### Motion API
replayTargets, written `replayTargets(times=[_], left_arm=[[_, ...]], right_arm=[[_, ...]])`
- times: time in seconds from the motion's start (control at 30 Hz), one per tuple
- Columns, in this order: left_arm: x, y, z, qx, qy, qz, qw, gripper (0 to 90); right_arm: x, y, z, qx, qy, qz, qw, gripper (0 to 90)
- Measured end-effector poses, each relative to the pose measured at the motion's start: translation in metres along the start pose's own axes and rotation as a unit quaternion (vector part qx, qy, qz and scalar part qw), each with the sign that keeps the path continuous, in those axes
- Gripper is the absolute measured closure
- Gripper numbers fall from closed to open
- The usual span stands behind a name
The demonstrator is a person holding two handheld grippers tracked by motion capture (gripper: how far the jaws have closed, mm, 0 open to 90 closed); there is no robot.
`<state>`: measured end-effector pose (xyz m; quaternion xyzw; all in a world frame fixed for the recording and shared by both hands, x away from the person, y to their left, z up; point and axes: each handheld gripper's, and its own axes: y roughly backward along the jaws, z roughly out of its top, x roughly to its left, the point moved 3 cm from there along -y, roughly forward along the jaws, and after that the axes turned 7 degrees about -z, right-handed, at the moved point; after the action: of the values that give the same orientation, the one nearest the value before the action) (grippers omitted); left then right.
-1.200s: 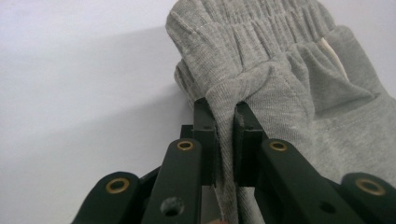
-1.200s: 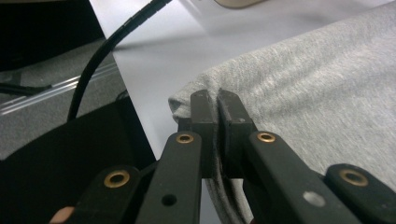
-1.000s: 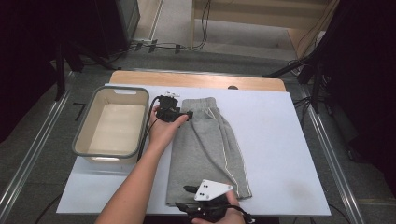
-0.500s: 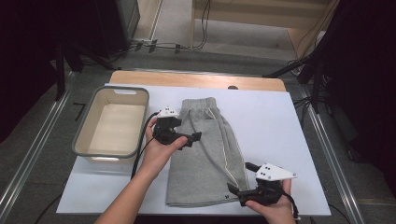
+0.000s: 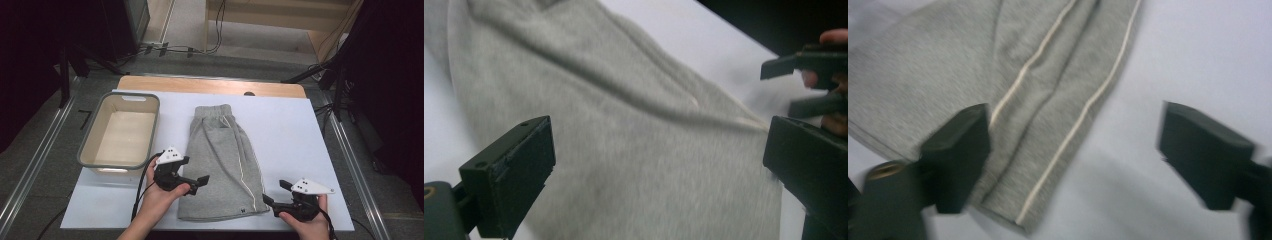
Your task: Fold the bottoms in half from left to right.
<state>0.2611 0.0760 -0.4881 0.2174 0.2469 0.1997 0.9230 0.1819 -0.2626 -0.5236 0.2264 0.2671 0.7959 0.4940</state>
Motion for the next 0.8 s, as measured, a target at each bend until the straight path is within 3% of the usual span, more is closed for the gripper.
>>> replayTargets(times=[0.1,0.23,0.37,0.47,0.57,0.67,0.8], left_arm=[[-0.002,0.003,-0.018,0.003,0.008,0.007,0.9999,0.6],[-0.008,0.008,-0.039,0.014,0.013,0.016,0.9997,0.8],[-0.018,0.012,-0.056,0.038,0.002,0.036,0.9986,2.1],[-0.022,0.016,-0.067,0.043,0.013,0.041,0.9981,13.0],[-0.029,0.015,-0.077,0.058,0.003,0.051,0.9970,19.8],[-0.033,0.018,-0.079,0.062,-0.003,0.070,0.9956,31.8],[-0.037,0.017,-0.081,0.068,-0.016,0.085,0.9939,51.1]], right_arm=[[0.001,-0.003,-0.005,0.009,0.001,0.004,1.0000,33.0],[0.008,-0.006,-0.008,0.017,0.009,-0.003,0.9998,41.2],[0.015,-0.007,-0.013,0.029,0.019,-0.014,0.9993,48.3],[0.018,-0.008,-0.020,0.040,0.020,-0.013,0.9989,55.3],[0.019,-0.004,-0.024,0.035,0.025,-0.013,0.9990,63.3],[0.022,-0.002,-0.028,0.034,0.027,0.004,0.9991,75.9],[0.024,-0.001,-0.029,0.033,0.032,0.011,0.9989,82.1]])
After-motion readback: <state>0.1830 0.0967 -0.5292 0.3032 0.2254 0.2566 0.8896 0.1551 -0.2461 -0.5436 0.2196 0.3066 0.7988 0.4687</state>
